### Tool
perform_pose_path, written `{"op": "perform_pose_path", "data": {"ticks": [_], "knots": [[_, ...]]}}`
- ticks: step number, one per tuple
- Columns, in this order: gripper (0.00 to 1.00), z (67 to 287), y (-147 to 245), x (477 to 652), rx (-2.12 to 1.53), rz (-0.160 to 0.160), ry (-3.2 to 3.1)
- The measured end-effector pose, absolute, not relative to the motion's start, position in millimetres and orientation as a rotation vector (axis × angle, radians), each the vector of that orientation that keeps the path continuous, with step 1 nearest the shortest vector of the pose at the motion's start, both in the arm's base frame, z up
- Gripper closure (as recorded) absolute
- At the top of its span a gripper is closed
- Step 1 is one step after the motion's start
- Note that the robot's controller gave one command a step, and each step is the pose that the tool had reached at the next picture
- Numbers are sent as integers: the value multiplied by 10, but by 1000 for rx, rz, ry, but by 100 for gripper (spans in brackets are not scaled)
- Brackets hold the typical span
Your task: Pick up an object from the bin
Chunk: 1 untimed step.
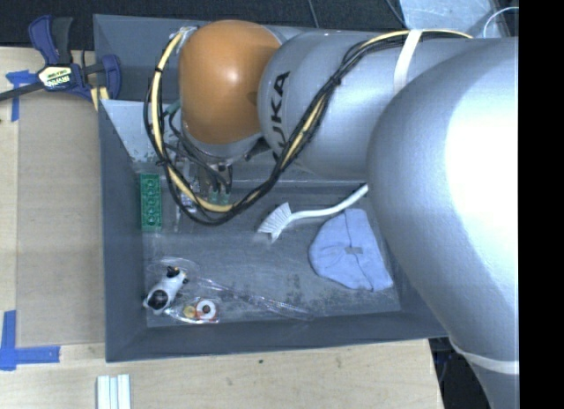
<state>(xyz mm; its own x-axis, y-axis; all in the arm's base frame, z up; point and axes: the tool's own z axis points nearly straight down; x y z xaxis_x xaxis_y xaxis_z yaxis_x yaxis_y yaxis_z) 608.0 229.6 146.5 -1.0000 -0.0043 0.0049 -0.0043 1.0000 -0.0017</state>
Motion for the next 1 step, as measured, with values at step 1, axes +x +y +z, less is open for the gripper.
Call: {"op": "perform_pose_path", "data": {"ticks": [1], "knots": [[0, 1520, 2286, 6098, -1, -2, -3144]]}}
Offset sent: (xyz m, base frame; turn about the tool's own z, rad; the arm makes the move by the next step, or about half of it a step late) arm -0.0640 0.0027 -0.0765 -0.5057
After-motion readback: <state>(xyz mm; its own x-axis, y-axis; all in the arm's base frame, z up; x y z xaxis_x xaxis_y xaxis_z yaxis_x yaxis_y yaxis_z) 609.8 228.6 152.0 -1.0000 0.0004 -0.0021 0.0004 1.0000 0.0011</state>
